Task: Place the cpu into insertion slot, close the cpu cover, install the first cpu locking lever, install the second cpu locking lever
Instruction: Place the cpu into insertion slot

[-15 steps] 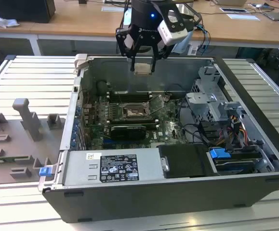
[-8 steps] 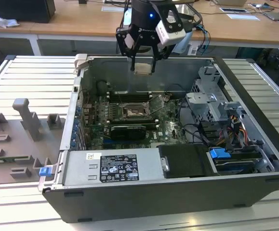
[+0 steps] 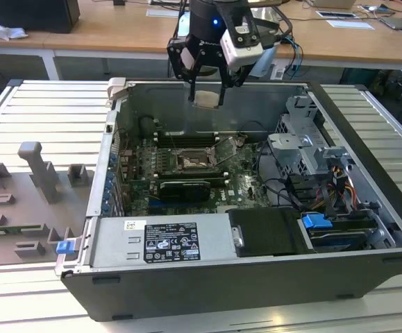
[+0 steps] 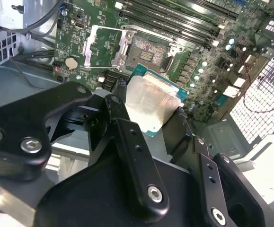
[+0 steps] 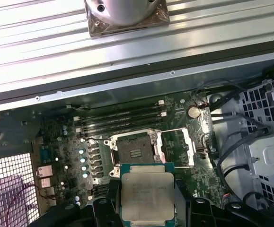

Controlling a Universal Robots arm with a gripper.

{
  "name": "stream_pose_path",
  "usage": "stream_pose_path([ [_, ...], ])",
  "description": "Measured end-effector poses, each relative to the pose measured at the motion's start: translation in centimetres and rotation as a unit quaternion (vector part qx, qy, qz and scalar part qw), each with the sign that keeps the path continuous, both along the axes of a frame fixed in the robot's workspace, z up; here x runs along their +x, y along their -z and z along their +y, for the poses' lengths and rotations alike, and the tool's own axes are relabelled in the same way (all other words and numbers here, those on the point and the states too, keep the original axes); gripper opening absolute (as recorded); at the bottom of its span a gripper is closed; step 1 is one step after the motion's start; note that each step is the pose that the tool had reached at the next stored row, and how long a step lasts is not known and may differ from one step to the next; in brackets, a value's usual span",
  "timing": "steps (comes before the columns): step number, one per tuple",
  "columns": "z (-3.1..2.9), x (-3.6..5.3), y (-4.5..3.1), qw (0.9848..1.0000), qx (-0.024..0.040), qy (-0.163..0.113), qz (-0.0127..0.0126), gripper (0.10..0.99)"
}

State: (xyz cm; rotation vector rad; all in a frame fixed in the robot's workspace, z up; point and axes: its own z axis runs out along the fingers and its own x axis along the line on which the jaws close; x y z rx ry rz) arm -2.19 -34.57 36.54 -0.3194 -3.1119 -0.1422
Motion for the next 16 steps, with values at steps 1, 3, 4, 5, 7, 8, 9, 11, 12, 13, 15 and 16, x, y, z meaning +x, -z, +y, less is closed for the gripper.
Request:
stream_pose_path([
  [1,0.0,0.0,0.0,1.0,0.0,0.005,0.0,0.545],
  [3,0.0,0.0,0.0,0.9999,-0.0001,0.017,0.0,0.545],
  [4,0.0,0.0,0.01,0.9998,-0.0001,0.02,0.0,0.545],
  [5,0.0,0.0,0.01,0.9997,-0.0001,0.024,0.0,0.545],
  [7,0.0,0.0,0.01,0.9995,-0.0003,0.032,0.0,0.545],
  [8,0.0,0.0,0.01,0.9992,-0.0004,0.039,0.0,0.545],
  [9,0.0,0.0,0.01,0.999,-0.0006,0.045,0.0,0.545],
  [11,0.0,0.0,0.01,0.9986,-0.0008,0.053,0.0,0.545],
  [12,0.0,0.0,0.01,0.9983,-0.0009,0.058,0.0,0.545],
  [13,0.0,0.0,0.01,0.9981,-0.001,0.062,0.0,0.545],
  [15,0.0,0.0,0.01,0.9974,-0.0012,0.072,0.0,0.545],
  [16,0.0,0.0,0.02,0.9971,-0.0013,0.076,0.0,0.545],
])
